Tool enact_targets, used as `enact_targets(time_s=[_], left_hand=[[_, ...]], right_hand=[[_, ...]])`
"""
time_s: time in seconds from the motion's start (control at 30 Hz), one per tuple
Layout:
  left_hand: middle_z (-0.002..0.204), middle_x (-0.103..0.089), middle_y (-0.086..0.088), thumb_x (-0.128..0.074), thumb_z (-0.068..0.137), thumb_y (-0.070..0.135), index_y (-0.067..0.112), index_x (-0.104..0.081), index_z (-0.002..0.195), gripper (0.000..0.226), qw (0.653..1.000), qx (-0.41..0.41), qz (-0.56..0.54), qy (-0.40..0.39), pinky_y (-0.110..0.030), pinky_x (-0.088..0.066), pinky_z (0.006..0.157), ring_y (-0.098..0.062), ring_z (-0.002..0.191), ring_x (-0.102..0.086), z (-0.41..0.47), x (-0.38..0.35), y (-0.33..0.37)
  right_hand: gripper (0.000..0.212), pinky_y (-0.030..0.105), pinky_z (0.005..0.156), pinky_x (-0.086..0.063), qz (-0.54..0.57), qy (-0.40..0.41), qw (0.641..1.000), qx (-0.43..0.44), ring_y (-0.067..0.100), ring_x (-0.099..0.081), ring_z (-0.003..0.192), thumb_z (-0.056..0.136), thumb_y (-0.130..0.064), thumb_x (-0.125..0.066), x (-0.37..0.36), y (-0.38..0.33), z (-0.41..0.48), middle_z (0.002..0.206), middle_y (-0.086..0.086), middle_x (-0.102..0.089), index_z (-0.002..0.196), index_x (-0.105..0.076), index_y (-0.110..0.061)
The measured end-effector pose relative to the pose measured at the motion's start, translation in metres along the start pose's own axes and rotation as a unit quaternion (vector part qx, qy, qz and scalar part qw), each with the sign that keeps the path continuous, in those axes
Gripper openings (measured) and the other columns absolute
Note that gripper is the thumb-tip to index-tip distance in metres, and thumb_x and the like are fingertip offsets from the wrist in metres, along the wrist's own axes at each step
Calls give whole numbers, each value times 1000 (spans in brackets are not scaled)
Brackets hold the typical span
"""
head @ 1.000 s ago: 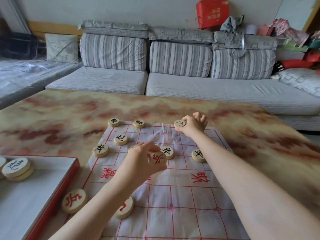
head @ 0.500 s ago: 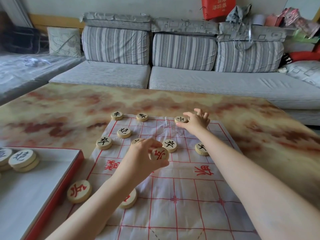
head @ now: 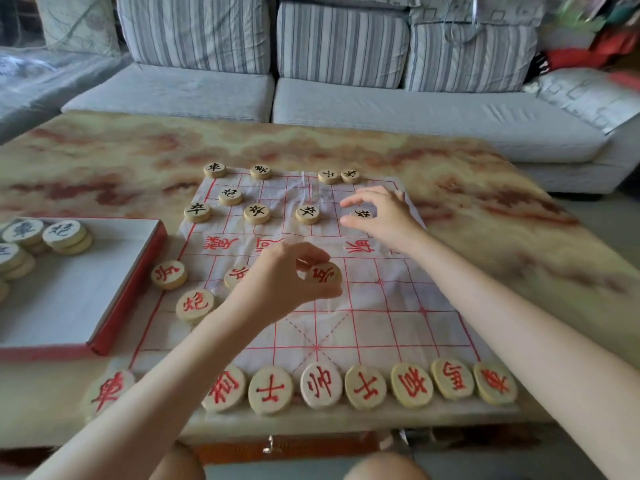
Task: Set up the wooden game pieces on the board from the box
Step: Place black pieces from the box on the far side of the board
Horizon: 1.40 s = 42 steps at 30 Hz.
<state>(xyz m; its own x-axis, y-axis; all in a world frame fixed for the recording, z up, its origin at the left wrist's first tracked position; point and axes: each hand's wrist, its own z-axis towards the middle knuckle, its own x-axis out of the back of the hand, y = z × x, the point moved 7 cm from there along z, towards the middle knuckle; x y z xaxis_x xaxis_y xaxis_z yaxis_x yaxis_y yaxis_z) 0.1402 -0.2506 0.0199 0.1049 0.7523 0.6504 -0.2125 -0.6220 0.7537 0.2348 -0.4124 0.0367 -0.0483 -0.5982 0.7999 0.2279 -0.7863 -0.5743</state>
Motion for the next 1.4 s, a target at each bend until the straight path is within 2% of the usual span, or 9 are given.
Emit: enact_targets(time_s=[0.13,0.23,0.37,0.6,0.83,0.97,1.1,1.23,1.4], left_hand=[[97,-65,9,-83,62,29,24,-61,105,49,1000,8,2,22,-8,-44,73,-2,87,-61,-7,0,-3],[100,-66,6,-83,62,26,21,-59,105,49,999,15,12,29,-19,-49,79,-8,92,-62,-4,-4,-6],[107,-65,4,-82,64,24,19,-57,107,50,999,9,30,23,-29,-53,85,-12,97,-61,10,-14,-3],[108,-68,-2,-81,66,17,16,-58,110,50,998,16,29,58,-38,-53,88,-18,96,-64,34,1,-11],[107,-68,1,-82,65,22,17,-58,113,54,997,10,76,-8,-34,-51,92,-14,99,-63,29,-8,-18],[110,-66,1,-79,68,27,19,-58,114,51,994,6,104,-25,-35,-51,92,-15,101,-61,29,-21,-23],[121,-61,0,-79,68,27,21,-57,119,56,992,15,125,-27,-31,-47,95,-18,109,-57,28,-23,-29],[130,-56,5,-77,70,31,22,-54,124,60,995,-1,104,-6,-24,-36,100,-14,121,-50,22,-9,-28],[114,-63,10,-73,76,23,18,-62,115,41,996,7,73,54,-17,-37,93,-8,106,-57,8,44,-44]], right_hand=[[24,25,93,-21,13,19,1000,2,21,-35,126,79,-33,-69,12,7,-22,125,-6,-54,103,-67,-33],[23,22,93,-20,34,22,999,-17,19,-36,125,79,-28,-69,18,18,-38,114,-9,-55,102,-68,-31],[24,25,101,-20,35,23,998,-38,19,-31,127,82,-28,-67,21,36,-56,130,-6,-52,105,-67,-31],[22,26,102,-22,74,39,996,-39,19,-34,127,83,-26,-66,22,49,-62,128,-4,-55,104,-68,-31],[23,32,103,-34,99,26,995,-21,20,-43,121,82,-26,-65,5,50,-62,110,-13,-59,85,-60,-48],[20,26,93,-32,107,11,994,-22,18,-41,118,85,-24,-63,-1,45,-65,113,-12,-58,96,-64,-40],[19,33,104,-29,115,0,993,-25,18,-37,124,86,-26,-62,-5,45,-66,118,-11,-57,100,-65,-37],[19,41,108,-31,126,3,992,-11,19,-42,124,84,-25,-63,-12,31,-64,114,-14,-58,98,-66,-38],[19,42,106,-34,148,-28,988,19,19,-44,121,85,-25,-63,-33,-9,-58,115,-7,-59,101,-65,-34]])
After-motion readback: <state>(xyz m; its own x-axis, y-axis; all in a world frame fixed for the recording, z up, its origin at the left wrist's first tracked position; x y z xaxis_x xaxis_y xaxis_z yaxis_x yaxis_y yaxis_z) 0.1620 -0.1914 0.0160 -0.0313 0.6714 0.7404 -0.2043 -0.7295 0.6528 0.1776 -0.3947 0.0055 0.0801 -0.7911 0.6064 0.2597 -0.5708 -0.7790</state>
